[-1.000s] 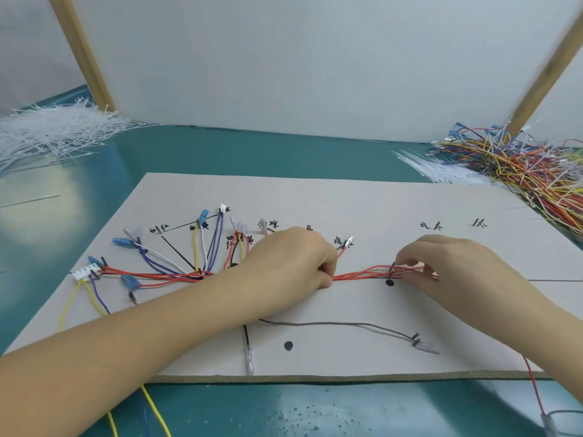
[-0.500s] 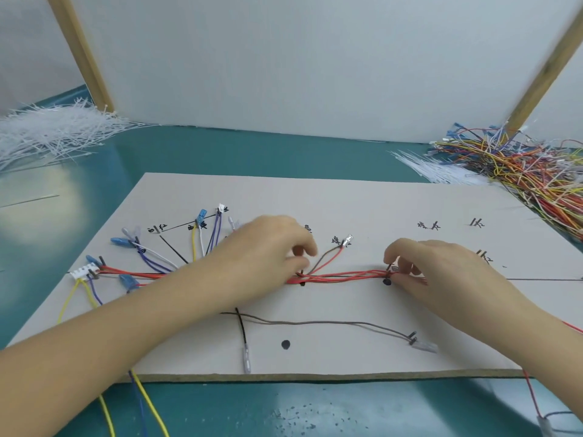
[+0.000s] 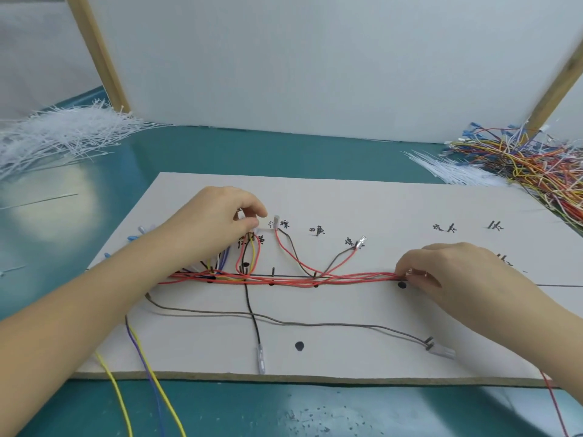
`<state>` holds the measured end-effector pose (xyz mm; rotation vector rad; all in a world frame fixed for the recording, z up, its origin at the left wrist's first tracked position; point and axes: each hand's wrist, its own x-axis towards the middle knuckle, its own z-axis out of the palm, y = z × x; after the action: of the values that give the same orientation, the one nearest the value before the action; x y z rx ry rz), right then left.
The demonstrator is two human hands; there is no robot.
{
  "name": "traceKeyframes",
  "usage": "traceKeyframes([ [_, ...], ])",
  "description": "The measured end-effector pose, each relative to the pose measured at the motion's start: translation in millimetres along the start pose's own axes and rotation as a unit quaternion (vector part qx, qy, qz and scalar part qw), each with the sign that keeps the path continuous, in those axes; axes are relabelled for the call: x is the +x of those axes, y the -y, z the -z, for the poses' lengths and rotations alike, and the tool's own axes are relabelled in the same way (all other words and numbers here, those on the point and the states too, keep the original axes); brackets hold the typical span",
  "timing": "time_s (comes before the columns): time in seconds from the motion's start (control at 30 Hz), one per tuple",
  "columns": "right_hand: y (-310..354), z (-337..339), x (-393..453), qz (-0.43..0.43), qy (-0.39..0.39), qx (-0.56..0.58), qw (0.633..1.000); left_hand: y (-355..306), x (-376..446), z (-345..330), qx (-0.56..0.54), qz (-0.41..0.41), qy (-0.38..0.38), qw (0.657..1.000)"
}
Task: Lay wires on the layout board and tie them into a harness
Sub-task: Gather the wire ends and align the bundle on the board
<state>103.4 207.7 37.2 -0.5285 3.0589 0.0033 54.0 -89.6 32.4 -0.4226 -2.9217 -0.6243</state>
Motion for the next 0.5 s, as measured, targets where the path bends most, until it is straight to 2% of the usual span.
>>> traceKeyframes([
  [0.1, -3, -2, -1, -0.008, -0.006, 0.0, 1.0, 2, -1, -2, 0.024, 0.0, 0.013, 1.0],
  [0.27, -10, -4, -5, -0.016, -0.012, 0.043, 0.999, -8, -21, 3, -0.003, -0.053, -0.018, 0.998],
  [0.4, -18, -2, -6, -0.005, 0.008, 0.046, 0.999, -22, -41, 7, -0.01, -0.123, 0.04, 0.992],
  [0.5, -19, 1, -7, 0.006, 0.004, 0.06, 0.998, -30, -53, 9, -0.017, -0.139, 0.049, 0.989],
])
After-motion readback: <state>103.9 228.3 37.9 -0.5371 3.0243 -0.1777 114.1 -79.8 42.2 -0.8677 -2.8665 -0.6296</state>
